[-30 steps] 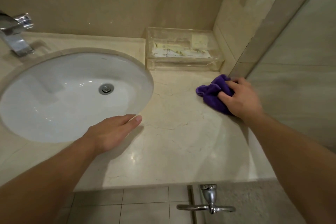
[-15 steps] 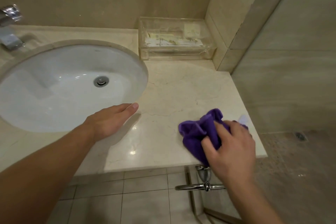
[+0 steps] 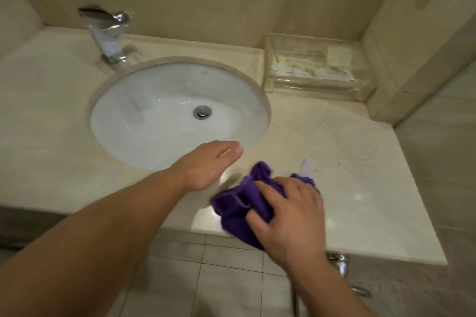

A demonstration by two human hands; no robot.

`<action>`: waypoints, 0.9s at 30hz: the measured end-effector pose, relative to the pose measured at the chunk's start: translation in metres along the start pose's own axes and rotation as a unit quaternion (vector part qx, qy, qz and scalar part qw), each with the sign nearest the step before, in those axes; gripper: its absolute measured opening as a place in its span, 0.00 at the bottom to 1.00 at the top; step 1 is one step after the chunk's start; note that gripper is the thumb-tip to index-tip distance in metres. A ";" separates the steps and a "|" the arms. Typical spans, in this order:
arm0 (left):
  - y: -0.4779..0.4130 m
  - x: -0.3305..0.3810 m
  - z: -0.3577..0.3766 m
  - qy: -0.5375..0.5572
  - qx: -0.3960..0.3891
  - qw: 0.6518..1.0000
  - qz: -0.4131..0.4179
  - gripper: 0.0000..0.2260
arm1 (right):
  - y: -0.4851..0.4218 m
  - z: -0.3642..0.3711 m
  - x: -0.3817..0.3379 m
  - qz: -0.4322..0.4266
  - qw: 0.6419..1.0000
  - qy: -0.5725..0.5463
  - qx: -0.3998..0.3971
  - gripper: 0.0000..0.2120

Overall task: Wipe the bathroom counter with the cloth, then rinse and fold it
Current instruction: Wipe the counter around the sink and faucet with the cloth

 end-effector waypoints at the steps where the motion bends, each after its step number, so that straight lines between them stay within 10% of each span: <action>1: 0.009 -0.010 -0.013 -0.056 0.030 0.998 0.009 0.24 | -0.002 -0.003 0.010 0.006 1.000 0.005 -0.005 0.22; 8: 0.074 -0.084 -0.075 -0.103 0.211 0.970 -0.062 0.29 | -0.012 0.000 0.009 0.028 0.998 0.042 -0.044 0.23; 27: 0.177 -0.209 -0.147 -0.141 0.233 0.960 -0.065 0.35 | -0.034 0.072 -0.198 -0.084 0.994 0.024 -0.060 0.21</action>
Point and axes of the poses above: each hand's wrist, its own y-axis away from the middle knuckle, its own z-axis out of the palm, x = y × z, the point moved 5 cm from there along -y, towards the middle knuckle, and after that the axes turned 8 degrees about -x, right-handed, at the moved point
